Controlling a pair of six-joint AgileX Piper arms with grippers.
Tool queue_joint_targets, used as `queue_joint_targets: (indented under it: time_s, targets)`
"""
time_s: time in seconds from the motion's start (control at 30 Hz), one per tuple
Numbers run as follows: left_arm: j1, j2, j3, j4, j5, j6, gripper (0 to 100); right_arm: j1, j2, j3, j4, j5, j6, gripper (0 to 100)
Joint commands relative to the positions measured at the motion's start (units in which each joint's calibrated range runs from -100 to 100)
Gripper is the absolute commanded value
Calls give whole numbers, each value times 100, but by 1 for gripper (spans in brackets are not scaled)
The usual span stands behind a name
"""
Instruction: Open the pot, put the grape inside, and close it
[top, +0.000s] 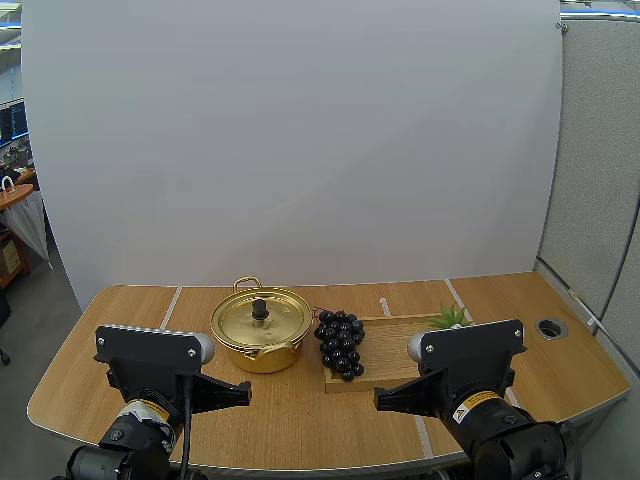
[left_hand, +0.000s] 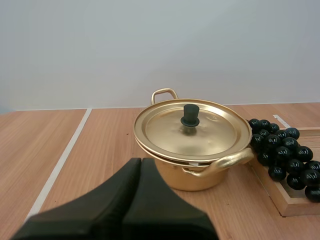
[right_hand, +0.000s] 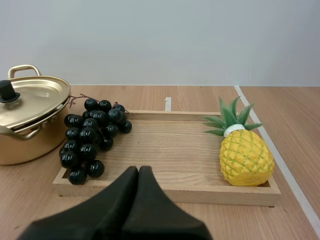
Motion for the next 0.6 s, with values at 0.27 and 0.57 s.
queue_joint_targets:
  time_s: [0.27,0.57]
  targets:
    - [-11,-29,6,48,-186,-94,0,-5,-36,0,-34,-156,11,0]
    - [-11,-29,-46,48,129,-126,0,-5,-36,0,-44,-176,11,0]
